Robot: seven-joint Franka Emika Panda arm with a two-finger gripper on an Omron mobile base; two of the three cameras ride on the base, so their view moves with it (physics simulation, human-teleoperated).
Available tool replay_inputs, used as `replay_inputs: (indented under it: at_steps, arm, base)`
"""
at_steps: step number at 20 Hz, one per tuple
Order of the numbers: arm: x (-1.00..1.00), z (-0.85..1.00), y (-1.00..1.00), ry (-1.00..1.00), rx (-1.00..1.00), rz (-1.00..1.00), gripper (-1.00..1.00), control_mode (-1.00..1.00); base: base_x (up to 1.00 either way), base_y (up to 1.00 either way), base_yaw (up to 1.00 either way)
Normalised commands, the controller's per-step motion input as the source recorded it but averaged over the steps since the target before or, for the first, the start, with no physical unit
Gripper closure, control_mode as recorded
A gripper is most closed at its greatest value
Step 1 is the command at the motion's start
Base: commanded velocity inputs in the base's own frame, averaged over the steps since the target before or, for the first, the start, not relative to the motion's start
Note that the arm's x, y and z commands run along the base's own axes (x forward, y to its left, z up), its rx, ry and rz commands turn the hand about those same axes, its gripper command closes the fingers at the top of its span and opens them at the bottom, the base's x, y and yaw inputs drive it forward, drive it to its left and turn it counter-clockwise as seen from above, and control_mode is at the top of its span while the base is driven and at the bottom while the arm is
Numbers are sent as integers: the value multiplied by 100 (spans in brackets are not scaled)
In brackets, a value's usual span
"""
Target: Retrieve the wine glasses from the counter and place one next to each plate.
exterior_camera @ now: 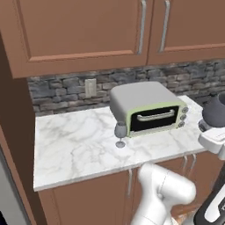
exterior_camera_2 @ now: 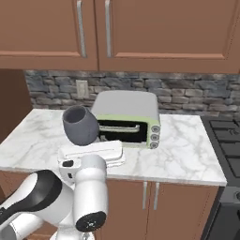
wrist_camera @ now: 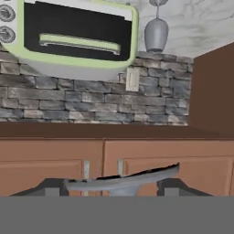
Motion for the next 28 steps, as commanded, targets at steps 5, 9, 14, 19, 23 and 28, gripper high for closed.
replay_inputs:
  at_steps: [5,9,14,19,23,28]
  arm:
    - [0,0,0,0,0,0,100,100]
    - [0,0,0,0,0,0,100,100]
    - [0,0,0,0,0,0,100,100]
    - [0,0,0,0,0,0,100,100]
    - [0,0,0,0,0,0,100,100]
    - [0,0,0,0,0,0,100,100]
  base:
    - [-4,-24,-87]
    - [0,0,-100]
    - [0,-1,-99]
    - [0,-34,-90]
    - [-14,-87,-62]
    - [-2,-95,-63]
